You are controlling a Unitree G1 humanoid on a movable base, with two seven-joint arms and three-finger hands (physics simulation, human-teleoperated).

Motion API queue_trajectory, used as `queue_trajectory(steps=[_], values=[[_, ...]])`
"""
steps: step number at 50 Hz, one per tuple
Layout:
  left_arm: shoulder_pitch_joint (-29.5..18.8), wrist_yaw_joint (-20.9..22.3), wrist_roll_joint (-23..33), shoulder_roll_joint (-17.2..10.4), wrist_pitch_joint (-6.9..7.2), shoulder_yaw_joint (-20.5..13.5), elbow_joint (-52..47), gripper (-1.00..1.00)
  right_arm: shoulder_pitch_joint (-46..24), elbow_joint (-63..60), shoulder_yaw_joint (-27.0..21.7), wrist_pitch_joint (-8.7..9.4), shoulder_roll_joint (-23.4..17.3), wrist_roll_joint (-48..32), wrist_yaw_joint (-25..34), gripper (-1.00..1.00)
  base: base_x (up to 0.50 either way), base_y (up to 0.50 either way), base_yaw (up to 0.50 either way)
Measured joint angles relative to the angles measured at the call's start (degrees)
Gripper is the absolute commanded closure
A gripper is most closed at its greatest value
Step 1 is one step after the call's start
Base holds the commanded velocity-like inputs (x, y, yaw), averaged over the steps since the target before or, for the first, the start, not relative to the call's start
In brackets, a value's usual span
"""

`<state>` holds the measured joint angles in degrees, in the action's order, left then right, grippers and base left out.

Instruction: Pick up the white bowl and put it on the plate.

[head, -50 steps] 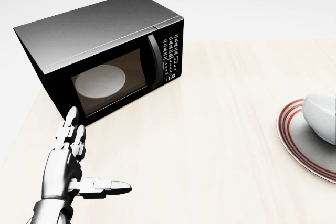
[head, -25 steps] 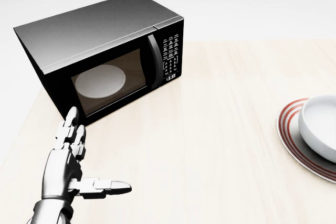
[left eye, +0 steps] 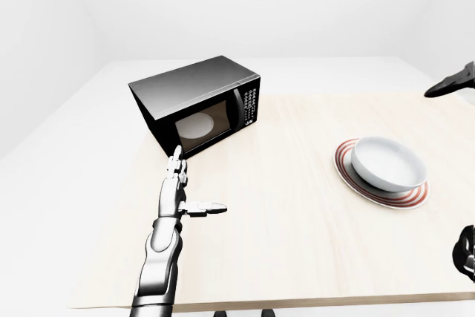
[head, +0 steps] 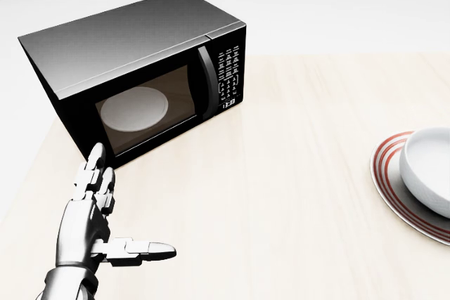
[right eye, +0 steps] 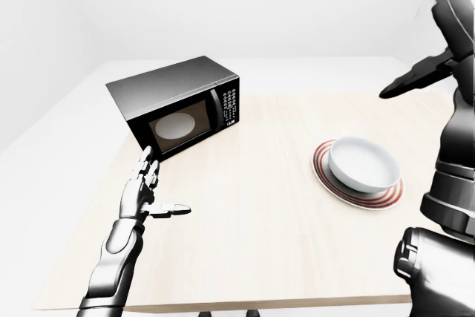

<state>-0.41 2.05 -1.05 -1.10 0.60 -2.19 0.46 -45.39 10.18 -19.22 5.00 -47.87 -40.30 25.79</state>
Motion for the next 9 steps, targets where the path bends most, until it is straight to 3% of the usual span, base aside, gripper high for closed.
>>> queue_trajectory(steps=[9], values=[[0.0, 0.0, 0.0, 0.0, 0.01, 0.0, 0.0, -1.00, -10.4, -11.1, -0.2, 0.00, -5.4, 11.0, 0.6, -1.00, 0.00, 0.00, 0.00]])
